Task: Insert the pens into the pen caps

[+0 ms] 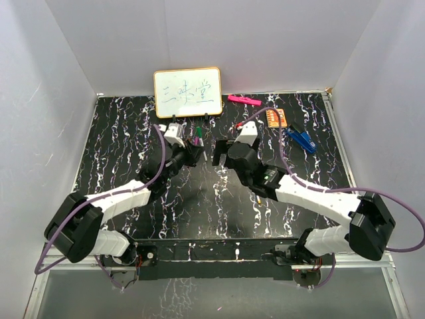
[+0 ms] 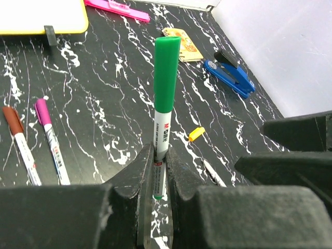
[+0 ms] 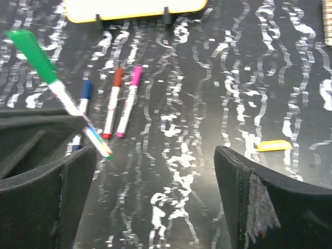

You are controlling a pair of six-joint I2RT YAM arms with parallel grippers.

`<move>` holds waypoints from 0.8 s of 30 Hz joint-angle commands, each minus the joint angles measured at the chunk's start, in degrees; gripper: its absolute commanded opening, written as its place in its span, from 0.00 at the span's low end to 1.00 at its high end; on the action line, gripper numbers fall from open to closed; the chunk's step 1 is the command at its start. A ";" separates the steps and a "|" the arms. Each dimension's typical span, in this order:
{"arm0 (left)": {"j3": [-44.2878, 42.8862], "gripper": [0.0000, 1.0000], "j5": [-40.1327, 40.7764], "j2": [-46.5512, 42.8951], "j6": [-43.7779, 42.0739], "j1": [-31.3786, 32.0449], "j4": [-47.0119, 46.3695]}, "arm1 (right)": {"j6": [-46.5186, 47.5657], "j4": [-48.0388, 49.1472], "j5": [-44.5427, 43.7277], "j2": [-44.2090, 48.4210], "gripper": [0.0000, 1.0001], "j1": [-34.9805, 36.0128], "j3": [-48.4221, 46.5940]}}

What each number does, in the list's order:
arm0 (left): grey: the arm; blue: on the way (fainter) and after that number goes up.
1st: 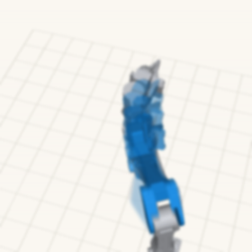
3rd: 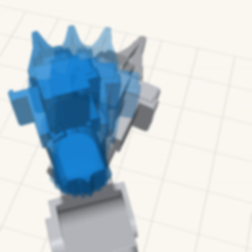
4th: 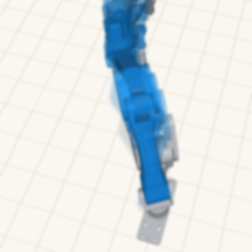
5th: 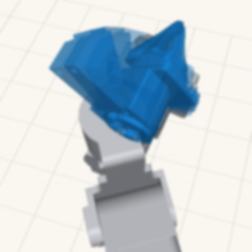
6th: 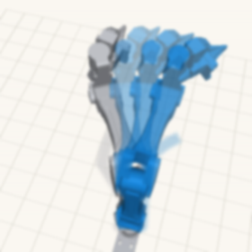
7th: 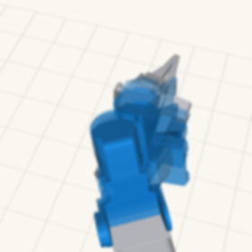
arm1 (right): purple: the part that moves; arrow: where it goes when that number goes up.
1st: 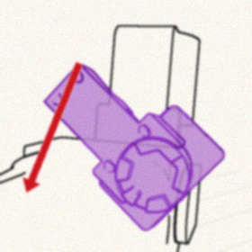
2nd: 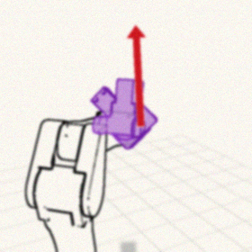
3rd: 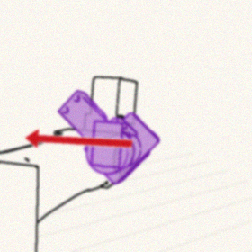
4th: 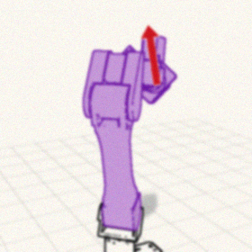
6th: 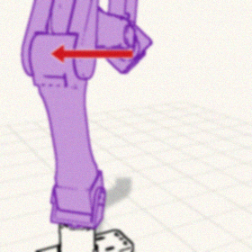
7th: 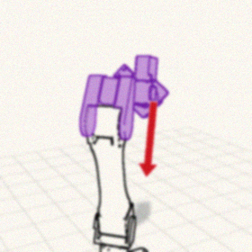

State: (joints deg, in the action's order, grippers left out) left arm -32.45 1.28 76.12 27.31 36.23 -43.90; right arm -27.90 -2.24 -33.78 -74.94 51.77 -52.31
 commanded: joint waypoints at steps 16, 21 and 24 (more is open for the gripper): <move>-44.57 0.00 2.19 33.55 -0.53 -0.39 54.65 | -10.99 -20.80 6.13 4.31 0.98 -19.63 -1.34; -45.48 0.00 3.89 34.96 -0.16 -0.46 55.80 | -11.31 -20.75 8.20 2.93 0.98 -20.41 -0.34; -46.44 0.00 5.48 36.08 -0.20 -0.48 56.90 | -11.06 -20.62 8.70 2.05 0.98 -20.48 -0.06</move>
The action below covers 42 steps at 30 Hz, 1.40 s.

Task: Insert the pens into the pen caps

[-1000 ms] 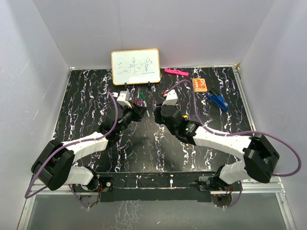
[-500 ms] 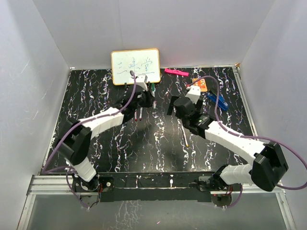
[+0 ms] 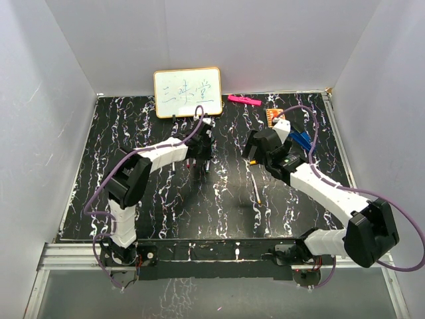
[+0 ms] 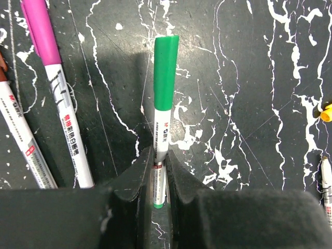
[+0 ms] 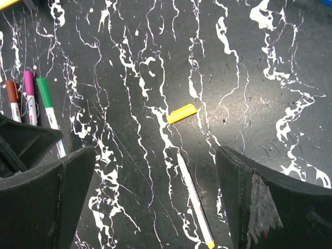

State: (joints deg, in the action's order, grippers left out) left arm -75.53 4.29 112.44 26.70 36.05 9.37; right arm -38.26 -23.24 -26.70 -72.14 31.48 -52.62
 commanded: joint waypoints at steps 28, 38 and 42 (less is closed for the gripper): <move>-6.65 0.32 7.81 1.44 3.02 -0.90 5.39 | 0.38 1.93 3.80 -4.36 0.98 -0.33 2.70; -3.05 0.33 2.52 -5.31 3.01 -0.90 2.47 | -0.40 0.33 3.41 -5.99 0.79 -0.33 2.87; 0.42 0.27 -3.68 -8.10 2.53 -0.45 -0.89 | -1.59 0.22 1.43 -5.31 0.57 -0.58 2.81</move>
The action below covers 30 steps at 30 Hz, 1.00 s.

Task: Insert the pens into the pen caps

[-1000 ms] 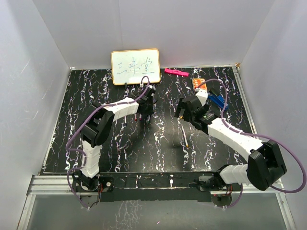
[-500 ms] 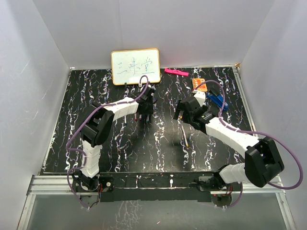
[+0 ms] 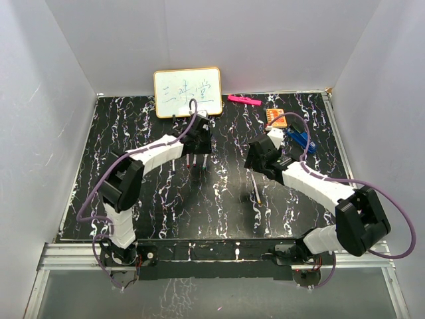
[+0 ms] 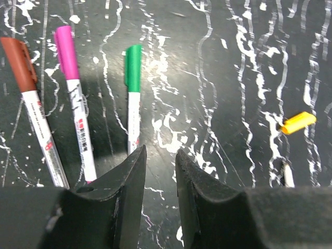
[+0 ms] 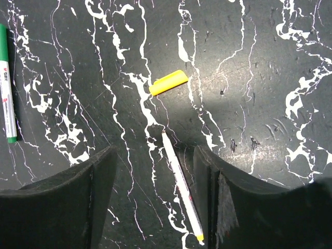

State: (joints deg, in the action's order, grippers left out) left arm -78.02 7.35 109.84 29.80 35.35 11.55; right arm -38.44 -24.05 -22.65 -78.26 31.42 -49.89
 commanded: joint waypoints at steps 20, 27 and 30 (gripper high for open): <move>8.11 0.37 -12.37 -4.87 -6.18 18.25 -10.47 | 0.92 1.48 2.45 2.46 0.42 -6.15 2.22; 12.29 0.37 -9.04 -7.82 -3.76 18.41 -12.06 | 3.19 0.67 9.41 3.63 0.35 -6.08 7.69; 14.91 0.37 -6.76 -10.00 -2.52 18.39 -12.70 | 4.82 1.80 11.70 3.95 0.39 -6.02 8.91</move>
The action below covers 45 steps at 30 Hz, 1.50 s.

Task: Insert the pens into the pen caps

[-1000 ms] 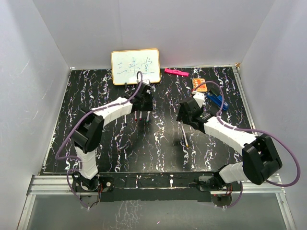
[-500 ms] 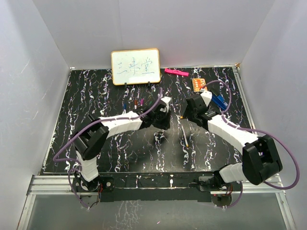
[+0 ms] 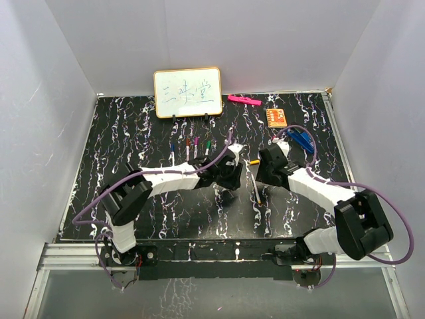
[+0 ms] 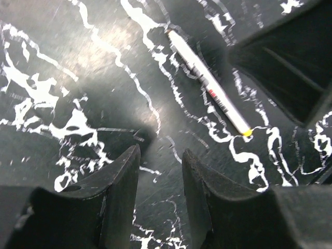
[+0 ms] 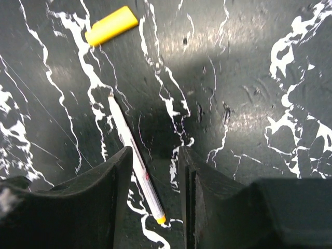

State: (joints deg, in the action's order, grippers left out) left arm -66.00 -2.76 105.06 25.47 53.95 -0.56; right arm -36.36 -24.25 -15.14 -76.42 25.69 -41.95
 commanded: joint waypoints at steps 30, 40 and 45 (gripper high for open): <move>9.50 0.39 9.35 -9.98 4.13 -0.69 -1.50 | 8.67 3.14 7.21 -11.37 0.34 3.44 -4.98; 10.00 0.40 9.65 -11.14 4.25 -1.40 -1.56 | 7.71 -3.43 4.65 -16.96 0.00 7.54 -7.43; 12.96 0.41 8.54 -13.22 3.88 -1.48 -5.56 | 7.25 -2.33 4.60 -15.19 0.00 7.67 -10.88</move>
State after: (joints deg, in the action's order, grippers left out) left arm -56.01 6.00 97.06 29.58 52.86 -2.20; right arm -28.47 -24.38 -10.96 -91.57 32.82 -50.24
